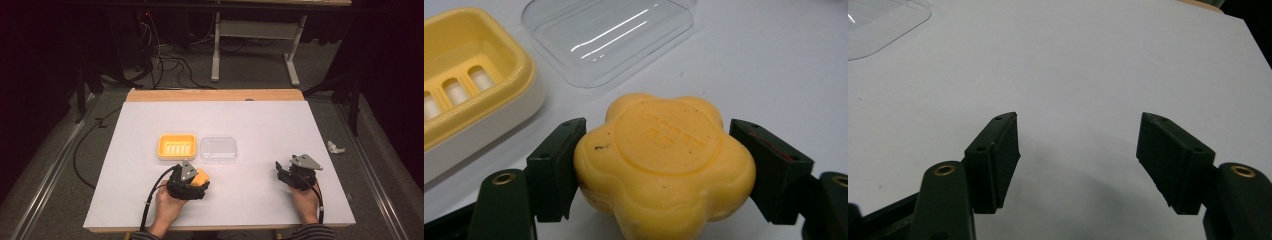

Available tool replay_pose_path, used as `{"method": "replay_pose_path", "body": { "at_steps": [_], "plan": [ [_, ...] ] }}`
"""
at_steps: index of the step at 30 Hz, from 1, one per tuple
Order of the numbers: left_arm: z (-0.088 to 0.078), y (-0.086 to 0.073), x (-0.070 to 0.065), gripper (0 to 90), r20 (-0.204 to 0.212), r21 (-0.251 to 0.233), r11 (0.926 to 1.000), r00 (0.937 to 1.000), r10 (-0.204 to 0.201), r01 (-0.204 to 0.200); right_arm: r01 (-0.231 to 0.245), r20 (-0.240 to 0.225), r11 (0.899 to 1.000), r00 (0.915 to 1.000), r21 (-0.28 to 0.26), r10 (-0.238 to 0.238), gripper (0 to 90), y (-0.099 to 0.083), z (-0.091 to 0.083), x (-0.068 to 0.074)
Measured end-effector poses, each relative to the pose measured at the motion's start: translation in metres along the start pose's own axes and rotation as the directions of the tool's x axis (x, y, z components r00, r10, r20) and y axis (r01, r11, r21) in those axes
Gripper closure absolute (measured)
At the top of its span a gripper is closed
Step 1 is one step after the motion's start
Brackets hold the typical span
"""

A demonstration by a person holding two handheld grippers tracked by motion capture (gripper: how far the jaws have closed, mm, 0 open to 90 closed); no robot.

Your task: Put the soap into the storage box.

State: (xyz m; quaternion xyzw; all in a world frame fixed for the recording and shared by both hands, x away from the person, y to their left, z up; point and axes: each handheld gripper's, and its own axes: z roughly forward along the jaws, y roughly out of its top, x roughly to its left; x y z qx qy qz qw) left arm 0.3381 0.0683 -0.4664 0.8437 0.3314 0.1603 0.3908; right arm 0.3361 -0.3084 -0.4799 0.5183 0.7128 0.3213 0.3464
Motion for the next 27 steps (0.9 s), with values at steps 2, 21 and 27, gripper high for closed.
{"method": "replay_pose_path", "body": {
  "at_steps": [2,21,27],
  "plan": [
    [-0.002,0.001,0.001,26.1,0.004,-0.006,1.0,1.0,-0.002,0.002,0.0,0.0,1.0,1.0,0.0,0.0,33.9,0.0,0.0,0.0],
    [-0.019,0.006,0.012,26.1,0.02,-0.05,0.9982,0.9993,-0.032,0.033,-0.005,-0.001,1.0,1.0,-0.004,0.005,33.9,0.0,0.0,0.0],
    [-0.025,0.008,0.016,26.1,0.024,-0.064,0.997,0.9989,-0.041,0.043,-0.006,-0.001,1.0,1.0,-0.003,0.006,33.8,0.0,0.0,0.0]
  ]
}}
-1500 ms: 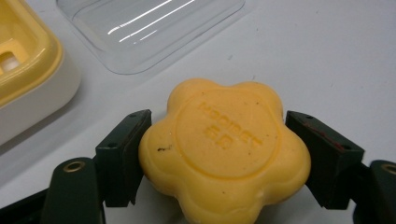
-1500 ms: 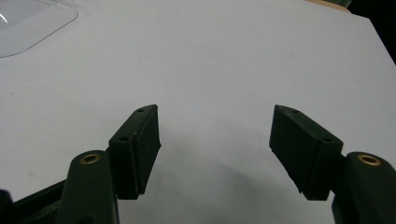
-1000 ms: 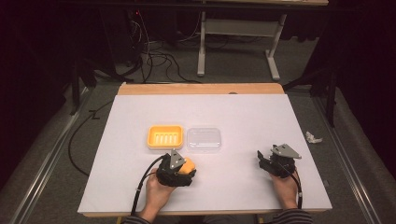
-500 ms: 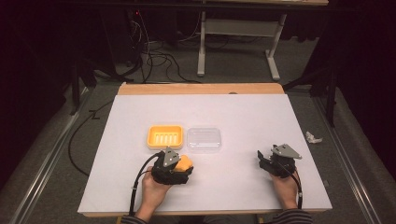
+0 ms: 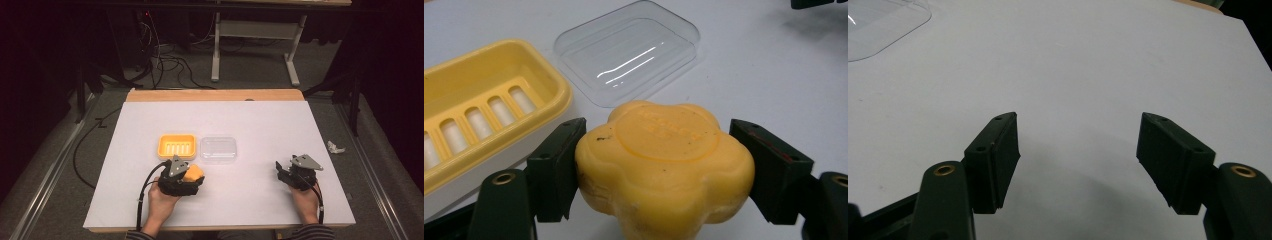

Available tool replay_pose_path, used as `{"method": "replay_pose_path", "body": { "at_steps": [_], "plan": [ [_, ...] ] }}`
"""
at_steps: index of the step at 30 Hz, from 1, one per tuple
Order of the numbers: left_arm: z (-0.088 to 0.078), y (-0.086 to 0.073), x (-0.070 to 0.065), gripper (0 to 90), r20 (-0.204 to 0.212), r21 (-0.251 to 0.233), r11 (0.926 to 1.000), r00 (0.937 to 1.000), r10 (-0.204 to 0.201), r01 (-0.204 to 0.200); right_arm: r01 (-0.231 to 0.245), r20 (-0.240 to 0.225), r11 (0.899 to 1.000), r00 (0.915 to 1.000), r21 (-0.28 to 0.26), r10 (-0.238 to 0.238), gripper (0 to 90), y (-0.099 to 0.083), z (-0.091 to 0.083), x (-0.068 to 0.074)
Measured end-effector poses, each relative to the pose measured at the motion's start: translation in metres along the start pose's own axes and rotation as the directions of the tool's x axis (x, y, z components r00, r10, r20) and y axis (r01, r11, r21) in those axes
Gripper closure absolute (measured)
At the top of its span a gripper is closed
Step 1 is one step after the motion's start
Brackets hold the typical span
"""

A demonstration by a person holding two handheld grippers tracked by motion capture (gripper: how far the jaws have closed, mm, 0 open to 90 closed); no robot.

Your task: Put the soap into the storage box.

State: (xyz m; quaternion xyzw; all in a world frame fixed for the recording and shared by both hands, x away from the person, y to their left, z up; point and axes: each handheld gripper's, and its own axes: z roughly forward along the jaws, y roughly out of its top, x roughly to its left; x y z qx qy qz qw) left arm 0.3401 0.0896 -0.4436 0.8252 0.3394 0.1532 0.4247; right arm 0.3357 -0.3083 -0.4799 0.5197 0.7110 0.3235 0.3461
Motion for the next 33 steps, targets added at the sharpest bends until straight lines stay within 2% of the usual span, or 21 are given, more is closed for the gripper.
{"method": "replay_pose_path", "body": {
  "at_steps": [5,8,20,24,28,33],
  "plan": [
    [-0.005,0.002,0.002,26.1,-0.007,-0.003,1.0,0.9999,0.007,-0.007,0.001,0.0,1.0,1.0,-0.002,-0.001,33.8,0.0,0.0,0.0],
    [-0.008,0.004,0.004,26.1,0.002,-0.017,0.9999,1.0,-0.002,0.002,0.004,-0.001,1.0,1.0,-0.003,-0.004,33.8,0.0,0.0,0.0],
    [-0.017,0.01,0.011,26.2,-0.031,-0.021,0.9997,0.9994,0.016,-0.016,0.001,-0.001,1.0,1.0,-0.001,-0.001,33.8,0.0,0.0,0.0],
    [-0.019,0.01,0.016,26.2,-0.043,-0.024,0.9997,0.999,0.01,-0.011,0.001,-0.001,1.0,1.0,-0.001,-0.001,33.8,0.0,0.0,0.0],
    [-0.021,0.01,0.022,26.2,-0.041,-0.03,0.9995,0.9991,-0.015,0.014,0.001,-0.001,1.0,1.0,-0.001,-0.001,33.8,0.0,0.0,0.0],
    [-0.024,0.011,0.027,26.2,-0.056,-0.033,0.9993,0.9982,-0.021,0.019,0.001,-0.001,1.0,1.0,-0.002,-0.001,33.8,0.0,0.0,0.0]
  ]
}}
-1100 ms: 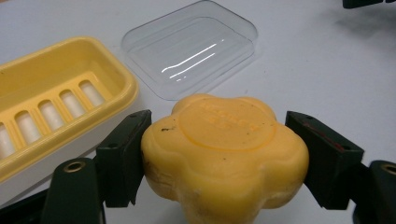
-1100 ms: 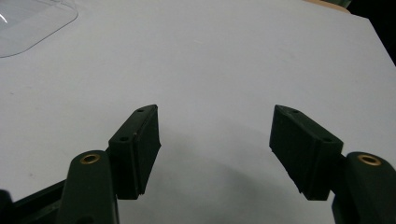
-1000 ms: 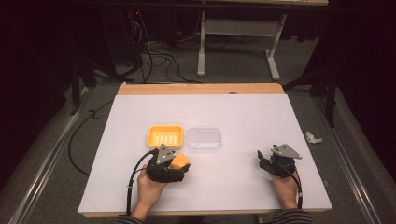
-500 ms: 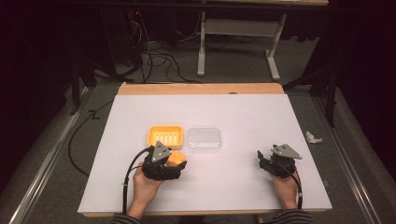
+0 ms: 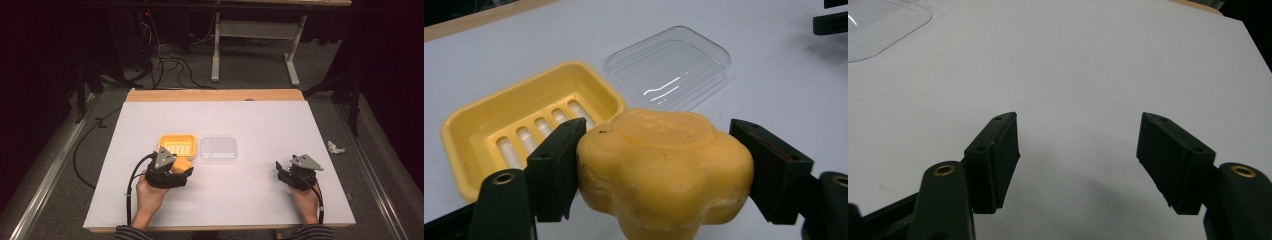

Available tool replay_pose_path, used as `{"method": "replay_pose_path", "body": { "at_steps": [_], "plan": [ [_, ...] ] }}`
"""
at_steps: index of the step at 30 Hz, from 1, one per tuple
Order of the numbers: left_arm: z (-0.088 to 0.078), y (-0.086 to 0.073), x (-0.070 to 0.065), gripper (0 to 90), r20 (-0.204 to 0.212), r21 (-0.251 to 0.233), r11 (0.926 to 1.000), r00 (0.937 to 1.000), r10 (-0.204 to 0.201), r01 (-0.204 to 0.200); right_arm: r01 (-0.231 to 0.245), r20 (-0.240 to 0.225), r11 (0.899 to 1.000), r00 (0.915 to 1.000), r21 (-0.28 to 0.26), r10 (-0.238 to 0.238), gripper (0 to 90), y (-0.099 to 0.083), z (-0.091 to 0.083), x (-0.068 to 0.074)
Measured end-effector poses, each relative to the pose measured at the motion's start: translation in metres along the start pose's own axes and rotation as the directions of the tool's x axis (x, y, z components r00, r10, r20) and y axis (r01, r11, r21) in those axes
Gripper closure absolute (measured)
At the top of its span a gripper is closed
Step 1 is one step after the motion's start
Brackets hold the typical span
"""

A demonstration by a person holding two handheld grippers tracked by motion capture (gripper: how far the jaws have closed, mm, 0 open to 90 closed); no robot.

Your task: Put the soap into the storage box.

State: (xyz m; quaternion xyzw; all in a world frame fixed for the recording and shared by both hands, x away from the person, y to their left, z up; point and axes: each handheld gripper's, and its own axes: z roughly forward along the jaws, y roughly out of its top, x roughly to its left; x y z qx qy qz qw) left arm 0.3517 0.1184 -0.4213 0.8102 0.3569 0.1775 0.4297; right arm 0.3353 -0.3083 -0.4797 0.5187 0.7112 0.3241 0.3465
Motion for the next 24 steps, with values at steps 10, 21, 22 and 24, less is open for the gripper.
{"method": "replay_pose_path", "body": {
  "at_steps": [10,21,22,24],
  "plan": [
    [-0.003,0.005,0.012,26.2,-0.015,-0.005,0.9998,0.9997,-0.018,0.018,0.004,-0.001,1.0,1.0,-0.001,-0.004,33.8,0.0,0.0,0.0],
    [-0.003,0.008,0.025,26.2,-0.045,-0.007,0.9992,0.9982,-0.04,0.04,0.0,-0.003,1.0,1.0,0.0,0.0,33.8,0.0,0.0,0.0],
    [-0.003,0.009,0.025,26.2,-0.04,-0.009,0.999,0.9982,-0.045,0.045,-0.002,-0.001,1.0,1.0,0.0,0.002,33.8,0.0,0.0,0.0],
    [-0.004,0.011,0.027,26.2,-0.035,-0.018,0.9985,0.998,-0.053,0.052,0.001,-0.003,1.0,1.0,0.0,-0.001,33.8,0.0,0.0,-0.001]
  ]
}}
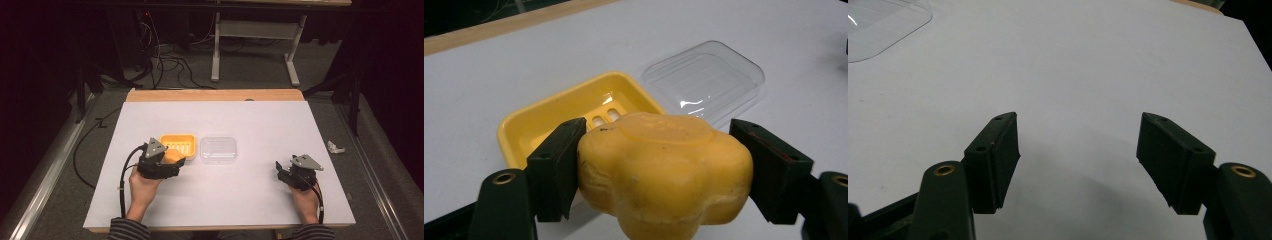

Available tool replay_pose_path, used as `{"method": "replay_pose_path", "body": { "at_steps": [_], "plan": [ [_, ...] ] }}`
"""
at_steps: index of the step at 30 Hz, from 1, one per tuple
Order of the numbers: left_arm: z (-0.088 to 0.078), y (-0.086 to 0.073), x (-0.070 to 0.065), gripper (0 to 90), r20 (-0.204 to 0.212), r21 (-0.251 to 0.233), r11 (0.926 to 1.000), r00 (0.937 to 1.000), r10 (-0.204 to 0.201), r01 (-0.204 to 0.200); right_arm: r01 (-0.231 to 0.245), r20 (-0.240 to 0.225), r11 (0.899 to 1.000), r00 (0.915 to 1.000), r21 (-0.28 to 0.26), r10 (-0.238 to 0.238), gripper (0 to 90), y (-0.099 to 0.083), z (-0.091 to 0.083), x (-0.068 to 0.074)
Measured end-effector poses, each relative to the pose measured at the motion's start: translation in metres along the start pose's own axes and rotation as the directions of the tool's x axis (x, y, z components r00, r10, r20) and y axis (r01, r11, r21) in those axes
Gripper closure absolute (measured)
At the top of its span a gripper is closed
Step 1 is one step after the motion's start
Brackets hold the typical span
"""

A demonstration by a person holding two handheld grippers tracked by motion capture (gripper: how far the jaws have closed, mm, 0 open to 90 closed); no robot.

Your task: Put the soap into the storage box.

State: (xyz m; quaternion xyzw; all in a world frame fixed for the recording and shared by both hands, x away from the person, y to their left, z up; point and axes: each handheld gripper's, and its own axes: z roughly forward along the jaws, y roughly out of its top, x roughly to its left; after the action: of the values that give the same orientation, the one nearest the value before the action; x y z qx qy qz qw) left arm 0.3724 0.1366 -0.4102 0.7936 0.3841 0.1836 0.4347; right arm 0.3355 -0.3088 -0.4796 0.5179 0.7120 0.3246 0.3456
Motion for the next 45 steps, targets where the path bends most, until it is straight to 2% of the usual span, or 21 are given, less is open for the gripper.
{"method": "replay_pose_path", "body": {
  "at_steps": [10,15,24,33,37,41,45],
  "plan": [
    [0.002,0.018,0.008,26.3,0.008,-0.028,0.9992,0.9996,-0.026,0.027,-0.004,0.001,1.0,1.0,-0.005,0.004,33.8,0.0,0.0,0.0],
    [0.005,0.026,0.01,26.2,-0.017,-0.03,0.9994,0.9997,-0.019,0.019,-0.007,-0.002,1.0,1.0,-0.003,0.007,33.8,0.0,0.0,-0.001],
    [0.013,0.033,0.014,26.2,-0.029,-0.024,0.9996,0.9995,-0.015,0.014,-0.021,-0.008,1.0,0.9998,-0.013,0.021,33.8,0.0,-0.001,-0.002],
    [0.027,0.033,0.019,26.3,-0.057,-0.025,0.999,0.9976,-0.04,0.038,-0.021,-0.007,1.0,0.9998,-0.016,0.021,33.8,-0.001,-0.001,-0.002],
    [0.034,0.032,0.021,26.2,-0.068,-0.007,0.9993,0.997,-0.038,0.037,-0.016,-0.007,1.0,0.9999,-0.014,0.016,33.8,-0.001,-0.001,-0.002],
    [0.042,0.031,0.027,26.2,-0.07,0.008,0.9982,0.9958,-0.058,0.059,-0.014,-0.006,1.0,0.9999,-0.016,0.014,33.7,-0.001,-0.001,-0.002],
    [0.05,0.028,0.031,26.3,-0.085,0.03,0.9975,0.9945,-0.061,0.064,-0.017,-0.006,1.0,0.9998,-0.016,0.017,33.7,-0.001,-0.002,-0.002]
  ]
}}
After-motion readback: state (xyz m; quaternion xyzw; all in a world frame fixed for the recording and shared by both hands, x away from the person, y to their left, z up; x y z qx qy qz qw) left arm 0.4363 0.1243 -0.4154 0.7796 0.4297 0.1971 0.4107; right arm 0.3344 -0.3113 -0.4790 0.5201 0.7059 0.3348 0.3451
